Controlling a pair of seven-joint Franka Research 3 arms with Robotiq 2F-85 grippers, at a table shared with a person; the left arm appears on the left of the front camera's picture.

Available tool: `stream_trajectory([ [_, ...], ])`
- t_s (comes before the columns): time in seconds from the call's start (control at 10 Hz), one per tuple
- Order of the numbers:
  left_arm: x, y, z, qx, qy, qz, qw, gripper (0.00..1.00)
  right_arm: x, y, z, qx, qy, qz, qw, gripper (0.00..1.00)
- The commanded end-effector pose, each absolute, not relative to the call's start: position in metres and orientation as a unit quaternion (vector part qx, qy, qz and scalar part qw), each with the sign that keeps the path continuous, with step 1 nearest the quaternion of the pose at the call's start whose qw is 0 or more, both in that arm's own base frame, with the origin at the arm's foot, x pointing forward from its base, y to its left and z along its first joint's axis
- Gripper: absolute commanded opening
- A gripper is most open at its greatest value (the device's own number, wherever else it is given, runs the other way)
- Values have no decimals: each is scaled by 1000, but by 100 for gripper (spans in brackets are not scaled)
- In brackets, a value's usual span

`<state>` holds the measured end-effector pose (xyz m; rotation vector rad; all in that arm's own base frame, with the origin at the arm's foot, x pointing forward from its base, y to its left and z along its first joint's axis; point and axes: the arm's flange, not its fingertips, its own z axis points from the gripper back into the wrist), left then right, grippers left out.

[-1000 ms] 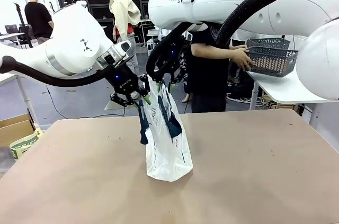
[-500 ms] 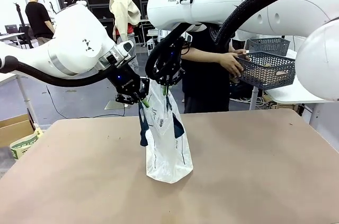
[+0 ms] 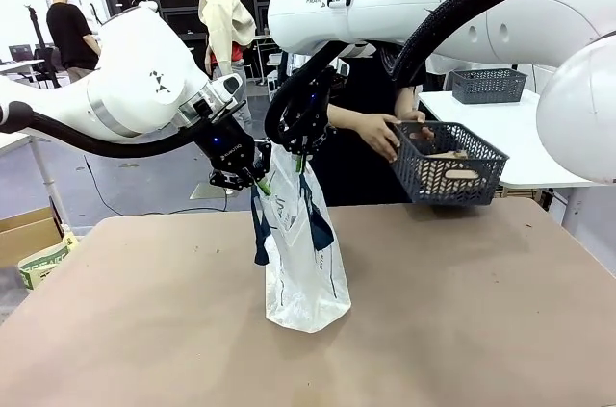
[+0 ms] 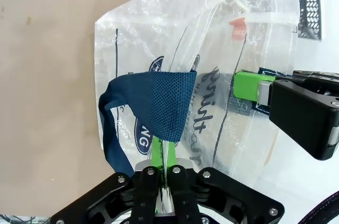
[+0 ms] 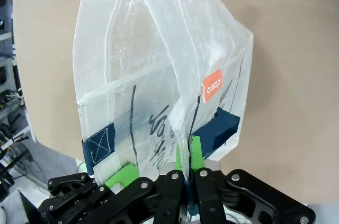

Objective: Transfer purchased items from the store into the shopping bag.
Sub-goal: Open the Reusable shopping bag in the center of the table.

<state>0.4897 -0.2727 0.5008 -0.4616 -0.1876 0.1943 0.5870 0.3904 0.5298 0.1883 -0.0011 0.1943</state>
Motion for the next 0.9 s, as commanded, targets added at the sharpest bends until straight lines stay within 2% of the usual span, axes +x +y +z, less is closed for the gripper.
stream_trajectory([
  [0.0, 490, -272, 501, -228, -93, 98, 964, 0, 589, 390, 531, 100, -5, 102, 990, 0],
  [0.4, 489, -269, 508, -217, -100, 89, 967, 0, 587, 386, 533, 85, -2, 108, 991, 0],
  [0.8, 491, -231, 514, -124, -91, 63, 986, 0, 596, 359, 542, 16, -7, 165, 986, 0],
])
